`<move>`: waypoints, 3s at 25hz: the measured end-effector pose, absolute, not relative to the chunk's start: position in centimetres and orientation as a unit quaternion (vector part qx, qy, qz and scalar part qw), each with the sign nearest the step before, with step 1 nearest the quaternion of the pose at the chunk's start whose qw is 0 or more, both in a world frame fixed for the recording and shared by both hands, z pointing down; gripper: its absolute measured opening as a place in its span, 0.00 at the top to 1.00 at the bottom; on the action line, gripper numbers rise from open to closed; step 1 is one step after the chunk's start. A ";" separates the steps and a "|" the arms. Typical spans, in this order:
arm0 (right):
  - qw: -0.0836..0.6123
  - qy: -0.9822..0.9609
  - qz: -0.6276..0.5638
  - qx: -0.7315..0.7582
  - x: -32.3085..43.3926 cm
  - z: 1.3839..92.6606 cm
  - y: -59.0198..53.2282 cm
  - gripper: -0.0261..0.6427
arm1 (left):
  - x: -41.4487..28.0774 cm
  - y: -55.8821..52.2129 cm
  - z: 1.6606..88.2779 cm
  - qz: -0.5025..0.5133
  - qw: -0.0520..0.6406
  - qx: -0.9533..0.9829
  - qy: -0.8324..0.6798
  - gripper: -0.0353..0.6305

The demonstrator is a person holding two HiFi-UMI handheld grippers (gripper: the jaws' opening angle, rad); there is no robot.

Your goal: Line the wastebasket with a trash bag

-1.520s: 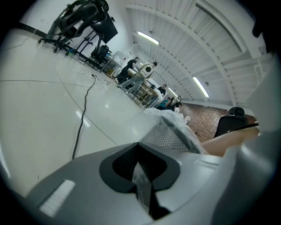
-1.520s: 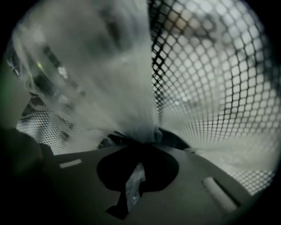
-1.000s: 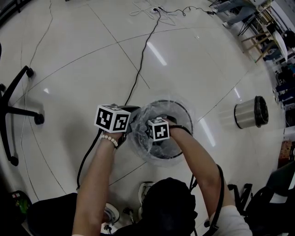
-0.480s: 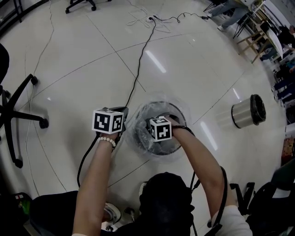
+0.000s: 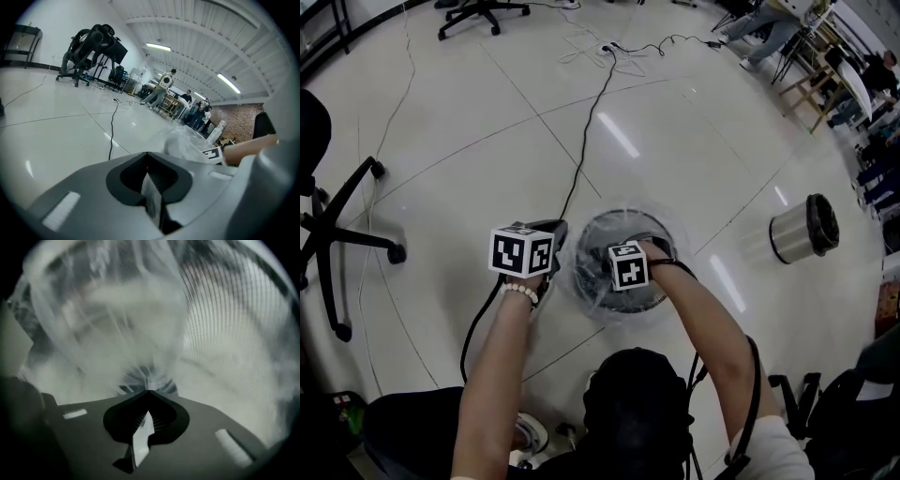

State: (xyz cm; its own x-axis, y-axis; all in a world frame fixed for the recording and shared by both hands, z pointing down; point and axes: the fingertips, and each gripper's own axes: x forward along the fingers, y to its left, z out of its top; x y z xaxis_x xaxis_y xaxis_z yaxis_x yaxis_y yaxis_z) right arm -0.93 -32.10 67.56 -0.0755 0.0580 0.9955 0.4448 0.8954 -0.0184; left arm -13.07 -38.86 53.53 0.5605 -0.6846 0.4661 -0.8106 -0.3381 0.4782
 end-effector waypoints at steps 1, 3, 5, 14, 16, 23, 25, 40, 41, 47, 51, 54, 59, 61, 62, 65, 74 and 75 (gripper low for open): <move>0.631 -0.736 -0.150 -0.194 -2.1 66.9 -31.0 0.96 | -13.1 -38.8 53.6 0.093 0.346 0.813 -0.459 0.93; 0.616 -0.744 -0.183 -0.181 -4.0 66.2 -31.4 0.96 | -13.2 -38.9 53.5 0.094 0.345 0.813 -0.460 0.93; 0.624 -0.734 -0.201 -0.175 -4.8 66.3 -31.7 0.96 | -13.3 -39.0 53.5 0.093 0.344 0.814 -0.459 0.93; 0.633 -0.716 -0.201 -0.217 -3.4 66.6 -30.4 0.96 | -12.0 -38.5 54.0 0.101 0.346 0.822 -0.441 0.93; 0.633 -0.734 -0.192 -0.157 -3.7 65.3 -32.9 0.96 | -11.5 -38.3 54.2 0.105 0.347 0.823 -0.438 0.93; 0.636 -0.734 -0.155 -0.180 -3.6 63.3 -31.4 0.96 | -10.9 -38.0 53.9 0.108 0.346 0.826 -0.432 0.93; 0.645 -0.721 -0.170 -0.188 -3.2 63.8 -31.1 0.96 | -11.0 -38.0 53.9 0.109 0.345 0.826 -0.433 0.93; 0.648 -0.726 -0.131 -0.188 -1.2 60.3 -30.5 0.96 | -12.0 -38.3 54.6 0.124 0.336 0.819 -0.449 0.93; 0.647 -0.727 -0.119 -0.197 -1.1 60.2 -30.0 0.90 | -12.1 -38.3 54.5 0.124 0.338 0.818 -0.449 0.93; 0.636 -0.741 -0.132 -0.173 -1.2 59.7 -31.3 0.51 | -12.0 -38.0 55.0 0.126 0.343 0.818 -0.444 0.93; 0.630 -0.735 -0.162 -0.190 -0.9 58.9 -30.3 0.96 | -12.9 -38.2 54.9 0.115 0.347 0.812 -0.455 0.93; 0.608 -0.752 -0.204 -0.154 -2.2 57.1 -31.2 0.96 | -13.8 -38.5 53.7 0.096 0.344 0.811 -0.463 0.93; 0.550 -0.811 -0.197 0.022 -1.3 51.1 -36.0 0.96 | -14.3 -37.6 50.9 0.045 0.344 0.819 -0.456 0.93; 0.542 -0.816 -0.172 0.101 1.8 49.3 -38.6 0.96 | -14.2 -36.4 50.7 0.024 0.355 0.820 -0.447 0.93; 0.544 -0.813 -0.163 0.126 3.6 49.2 -39.4 0.93 | -14.1 -35.7 50.7 0.015 0.360 0.821 -0.443 0.93; 0.510 -0.826 -0.125 0.206 7.7 48.6 -40.5 0.91 | -13.6 -33.8 50.0 -0.006 0.343 0.827 -0.445 0.93; 0.431 -0.845 0.043 0.312 13.4 53.2 -40.9 0.92 | -11.6 -29.2 53.9 0.024 0.336 0.827 -0.450 0.86; 0.428 -0.849 0.061 0.304 13.2 54.2 -40.5 0.93 | -11.0 -28.9 54.5 0.031 0.339 0.828 -0.446 0.86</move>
State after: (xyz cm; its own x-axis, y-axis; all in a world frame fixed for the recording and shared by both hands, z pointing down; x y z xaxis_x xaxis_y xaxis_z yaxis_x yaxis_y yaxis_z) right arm 13.25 -40.48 54.19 -0.4488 -0.4646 0.7634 -0.5690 0.8073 0.1568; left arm -11.04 -28.88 54.48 0.6007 -0.7168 0.3542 -0.7594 -0.3730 0.5331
